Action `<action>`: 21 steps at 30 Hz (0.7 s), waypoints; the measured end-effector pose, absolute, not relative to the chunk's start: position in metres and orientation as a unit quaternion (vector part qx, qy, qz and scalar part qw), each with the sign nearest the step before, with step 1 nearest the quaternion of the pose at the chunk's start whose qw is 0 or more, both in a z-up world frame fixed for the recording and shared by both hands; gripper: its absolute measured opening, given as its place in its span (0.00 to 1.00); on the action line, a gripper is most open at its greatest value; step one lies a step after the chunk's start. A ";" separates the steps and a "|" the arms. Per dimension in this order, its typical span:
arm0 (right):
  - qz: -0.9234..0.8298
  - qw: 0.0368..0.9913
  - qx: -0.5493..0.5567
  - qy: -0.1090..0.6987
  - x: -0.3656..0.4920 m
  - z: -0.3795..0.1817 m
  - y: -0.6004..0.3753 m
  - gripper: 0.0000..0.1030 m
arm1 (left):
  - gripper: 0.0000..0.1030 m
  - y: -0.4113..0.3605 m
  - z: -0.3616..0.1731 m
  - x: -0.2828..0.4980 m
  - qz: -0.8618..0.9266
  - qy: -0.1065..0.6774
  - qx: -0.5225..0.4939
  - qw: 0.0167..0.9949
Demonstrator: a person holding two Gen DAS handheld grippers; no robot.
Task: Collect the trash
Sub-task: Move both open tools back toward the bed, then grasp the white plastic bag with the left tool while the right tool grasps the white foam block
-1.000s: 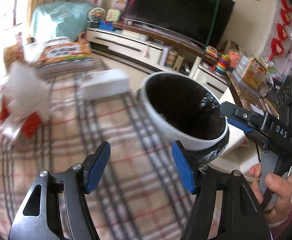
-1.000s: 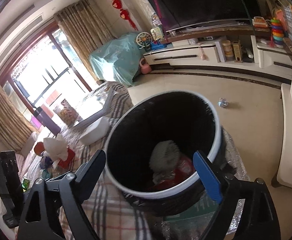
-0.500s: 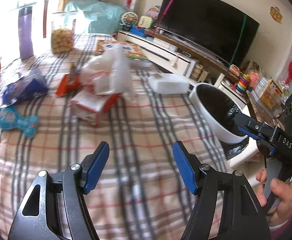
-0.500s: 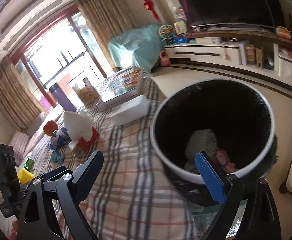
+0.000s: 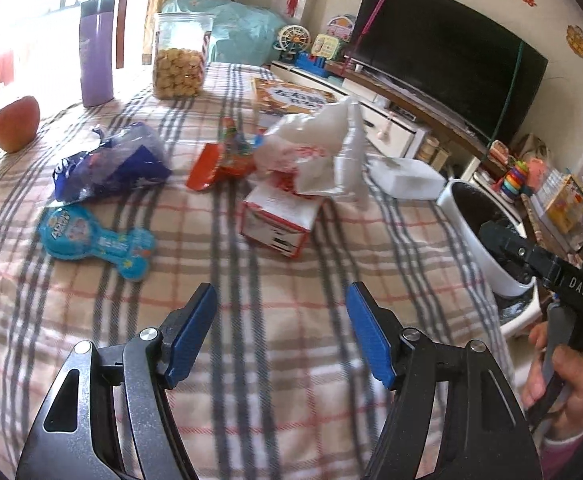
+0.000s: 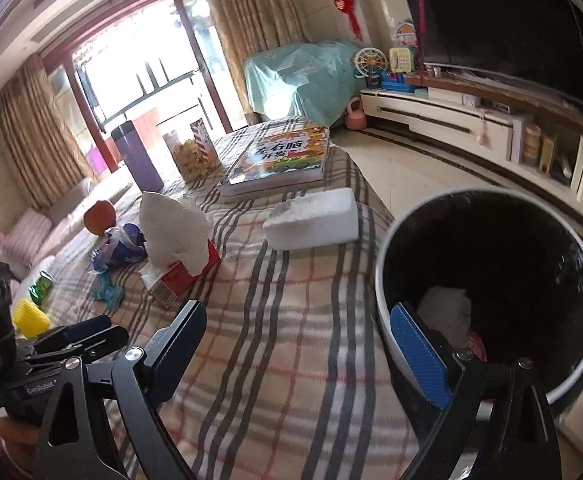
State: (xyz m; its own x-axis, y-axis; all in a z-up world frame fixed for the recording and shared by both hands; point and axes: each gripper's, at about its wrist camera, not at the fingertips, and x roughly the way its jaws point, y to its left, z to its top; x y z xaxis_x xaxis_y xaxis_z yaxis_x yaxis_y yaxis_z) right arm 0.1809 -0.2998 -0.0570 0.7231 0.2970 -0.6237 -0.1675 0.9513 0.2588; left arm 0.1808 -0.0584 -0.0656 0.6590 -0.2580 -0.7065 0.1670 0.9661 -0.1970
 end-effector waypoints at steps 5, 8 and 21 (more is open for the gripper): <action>0.129 0.925 0.062 0.351 0.201 -0.057 -0.286 0.92 | 0.69 -0.052 -0.069 0.200 -0.114 0.404 -0.051 0.906; 0.130 0.925 0.052 0.355 0.217 -0.057 -0.279 0.92 | 0.73 -0.051 -0.069 0.213 -0.115 0.404 -0.046 0.906; 0.110 0.918 -0.017 0.381 0.275 -0.074 -0.256 0.92 | 0.74 -0.073 -0.076 0.251 -0.146 0.407 -0.006 0.902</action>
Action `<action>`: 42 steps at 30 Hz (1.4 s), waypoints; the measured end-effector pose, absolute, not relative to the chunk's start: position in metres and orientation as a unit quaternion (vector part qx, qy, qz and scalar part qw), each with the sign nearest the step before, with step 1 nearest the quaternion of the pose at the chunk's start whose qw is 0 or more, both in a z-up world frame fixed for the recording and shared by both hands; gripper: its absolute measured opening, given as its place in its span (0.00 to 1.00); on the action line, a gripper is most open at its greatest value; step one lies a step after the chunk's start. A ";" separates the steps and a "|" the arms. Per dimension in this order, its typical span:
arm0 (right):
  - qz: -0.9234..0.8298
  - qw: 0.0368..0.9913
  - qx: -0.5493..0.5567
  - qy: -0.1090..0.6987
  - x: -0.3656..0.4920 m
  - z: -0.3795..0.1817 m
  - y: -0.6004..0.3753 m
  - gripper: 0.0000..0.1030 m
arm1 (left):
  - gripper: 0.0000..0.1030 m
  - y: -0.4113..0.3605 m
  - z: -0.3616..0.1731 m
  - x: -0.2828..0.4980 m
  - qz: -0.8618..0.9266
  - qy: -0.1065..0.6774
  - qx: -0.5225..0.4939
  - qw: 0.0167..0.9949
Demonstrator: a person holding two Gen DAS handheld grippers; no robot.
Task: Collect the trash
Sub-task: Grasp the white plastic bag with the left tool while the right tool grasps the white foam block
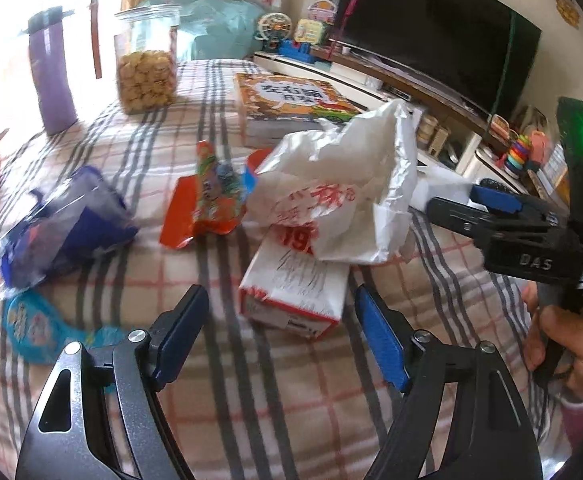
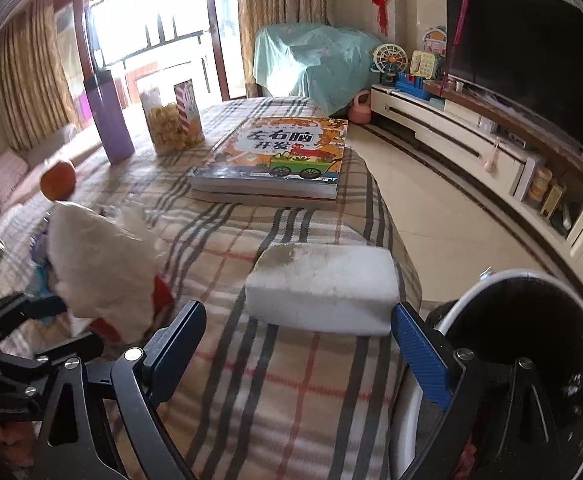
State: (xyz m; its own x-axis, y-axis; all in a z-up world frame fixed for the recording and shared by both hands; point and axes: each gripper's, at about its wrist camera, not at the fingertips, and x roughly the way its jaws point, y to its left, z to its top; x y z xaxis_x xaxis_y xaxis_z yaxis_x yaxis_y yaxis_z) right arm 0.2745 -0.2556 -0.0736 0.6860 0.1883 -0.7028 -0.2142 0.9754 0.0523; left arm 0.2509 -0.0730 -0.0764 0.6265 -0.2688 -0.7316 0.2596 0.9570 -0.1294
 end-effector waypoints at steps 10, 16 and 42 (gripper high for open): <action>0.086 0.925 -0.003 0.370 0.271 -0.067 -0.275 0.52 | 0.47 -0.073 -0.073 0.237 -0.145 0.398 -0.003 0.906; 0.100 0.929 0.023 0.356 0.267 -0.059 -0.281 0.76 | 0.47 -0.056 -0.071 0.215 -0.143 0.399 -0.043 0.905; 0.161 0.921 0.061 0.350 0.185 -0.054 -0.258 0.76 | 0.59 -0.028 -0.063 0.156 -0.134 0.399 -0.073 0.904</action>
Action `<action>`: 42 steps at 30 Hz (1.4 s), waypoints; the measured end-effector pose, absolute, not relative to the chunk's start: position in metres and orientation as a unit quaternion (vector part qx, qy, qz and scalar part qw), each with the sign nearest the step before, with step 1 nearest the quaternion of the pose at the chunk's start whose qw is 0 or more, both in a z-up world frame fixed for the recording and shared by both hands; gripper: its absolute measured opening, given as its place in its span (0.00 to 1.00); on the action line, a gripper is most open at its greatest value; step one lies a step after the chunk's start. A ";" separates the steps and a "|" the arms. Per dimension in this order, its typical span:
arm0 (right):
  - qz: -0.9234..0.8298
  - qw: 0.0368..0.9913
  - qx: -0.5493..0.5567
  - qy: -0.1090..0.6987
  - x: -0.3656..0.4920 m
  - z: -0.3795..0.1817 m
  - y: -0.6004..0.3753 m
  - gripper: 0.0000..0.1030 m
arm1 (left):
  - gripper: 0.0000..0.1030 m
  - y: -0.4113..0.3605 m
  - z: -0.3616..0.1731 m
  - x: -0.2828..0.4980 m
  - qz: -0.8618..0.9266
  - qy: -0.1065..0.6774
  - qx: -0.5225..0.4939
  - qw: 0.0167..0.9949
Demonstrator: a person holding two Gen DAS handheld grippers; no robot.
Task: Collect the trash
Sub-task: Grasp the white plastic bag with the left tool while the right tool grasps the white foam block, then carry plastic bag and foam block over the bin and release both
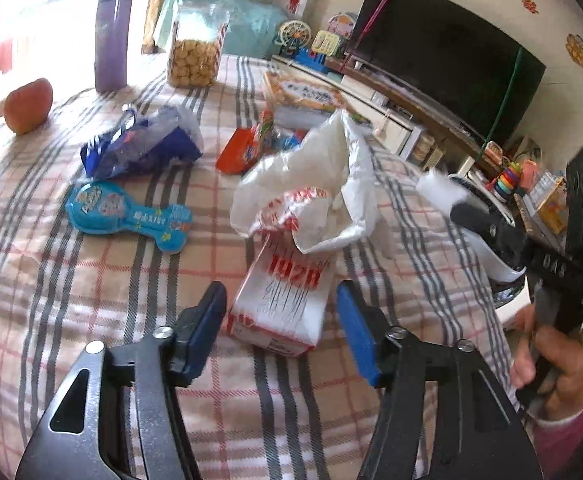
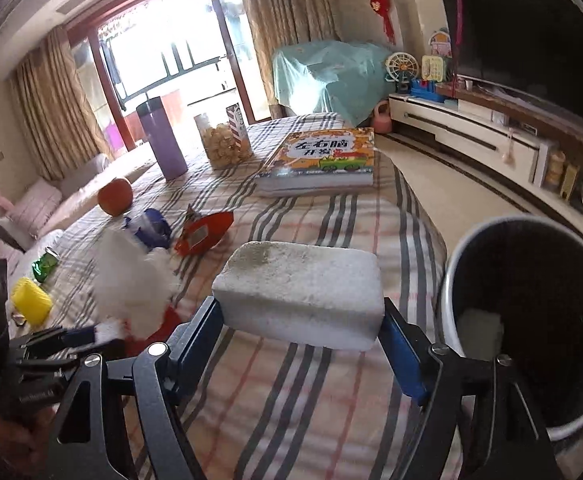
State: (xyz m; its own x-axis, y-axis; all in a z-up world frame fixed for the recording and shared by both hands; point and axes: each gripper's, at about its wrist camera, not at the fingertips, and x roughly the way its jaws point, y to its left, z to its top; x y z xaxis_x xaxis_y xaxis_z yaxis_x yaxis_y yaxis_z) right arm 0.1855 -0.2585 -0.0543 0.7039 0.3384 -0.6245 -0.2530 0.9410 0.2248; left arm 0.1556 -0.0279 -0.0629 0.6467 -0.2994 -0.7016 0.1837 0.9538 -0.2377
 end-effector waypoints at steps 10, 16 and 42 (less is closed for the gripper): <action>0.149 0.920 0.101 0.349 0.152 -0.057 -0.278 0.76 | 0.60 -0.052 -0.044 0.158 -0.139 0.364 -0.042 0.920; 0.144 0.919 0.113 0.349 0.142 -0.060 -0.289 0.76 | 0.16 -0.075 -0.048 0.170 -0.156 0.367 -0.022 0.917; 0.086 0.931 0.139 0.327 0.114 -0.051 -0.371 0.76 | 0.14 -0.175 -0.042 0.160 -0.247 0.369 0.009 0.896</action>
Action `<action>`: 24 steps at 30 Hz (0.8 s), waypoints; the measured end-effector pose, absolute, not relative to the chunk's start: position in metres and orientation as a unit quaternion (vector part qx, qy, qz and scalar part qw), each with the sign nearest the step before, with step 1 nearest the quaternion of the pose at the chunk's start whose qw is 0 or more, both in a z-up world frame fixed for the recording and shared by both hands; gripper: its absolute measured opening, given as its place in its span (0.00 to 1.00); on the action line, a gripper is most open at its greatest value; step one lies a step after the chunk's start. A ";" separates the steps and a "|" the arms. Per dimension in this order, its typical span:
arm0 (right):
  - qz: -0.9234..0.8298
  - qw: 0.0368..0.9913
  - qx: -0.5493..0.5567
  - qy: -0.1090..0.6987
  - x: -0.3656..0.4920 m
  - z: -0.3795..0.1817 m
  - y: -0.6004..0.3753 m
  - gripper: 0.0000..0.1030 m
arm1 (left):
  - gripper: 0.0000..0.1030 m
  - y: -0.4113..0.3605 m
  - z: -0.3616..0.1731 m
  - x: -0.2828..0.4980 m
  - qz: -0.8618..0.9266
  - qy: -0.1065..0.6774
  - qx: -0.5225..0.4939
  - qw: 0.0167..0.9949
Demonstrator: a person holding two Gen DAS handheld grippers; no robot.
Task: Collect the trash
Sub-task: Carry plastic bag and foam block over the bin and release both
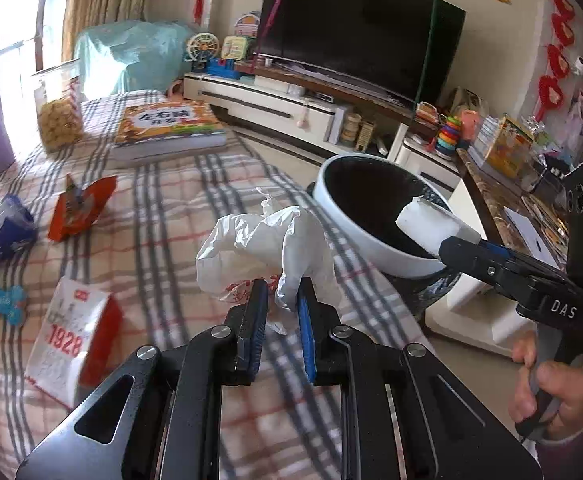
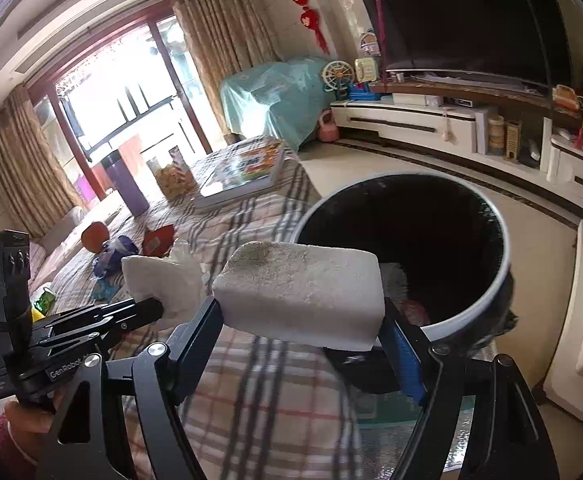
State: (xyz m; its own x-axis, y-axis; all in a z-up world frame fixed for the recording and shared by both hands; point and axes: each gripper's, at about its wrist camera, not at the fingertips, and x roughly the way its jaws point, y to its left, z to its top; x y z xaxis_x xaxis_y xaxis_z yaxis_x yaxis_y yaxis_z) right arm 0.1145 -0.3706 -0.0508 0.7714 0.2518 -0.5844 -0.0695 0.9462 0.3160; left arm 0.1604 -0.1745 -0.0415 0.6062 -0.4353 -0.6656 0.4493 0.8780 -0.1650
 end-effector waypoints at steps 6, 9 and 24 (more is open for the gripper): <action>0.073 0.931 0.143 0.327 0.115 -0.052 -0.391 0.76 | 0.14 -0.195 -0.037 0.164 -0.263 0.368 0.016 0.892; 0.066 0.931 0.144 0.327 0.116 -0.053 -0.402 0.76 | 0.14 -0.207 -0.034 0.166 -0.270 0.367 0.022 0.890; 0.046 0.931 0.136 0.336 0.130 -0.058 -0.435 0.76 | 0.14 -0.262 -0.030 0.186 -0.296 0.368 0.036 0.881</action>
State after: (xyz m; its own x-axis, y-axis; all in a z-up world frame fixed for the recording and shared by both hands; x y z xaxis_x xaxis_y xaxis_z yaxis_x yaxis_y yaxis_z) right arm 0.1300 -0.4352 -0.0576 0.7696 0.1777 -0.6133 0.0059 0.9585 0.2850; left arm 0.1856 -0.2621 -0.0301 0.5538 -0.4945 -0.6699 0.5473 0.8225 -0.1547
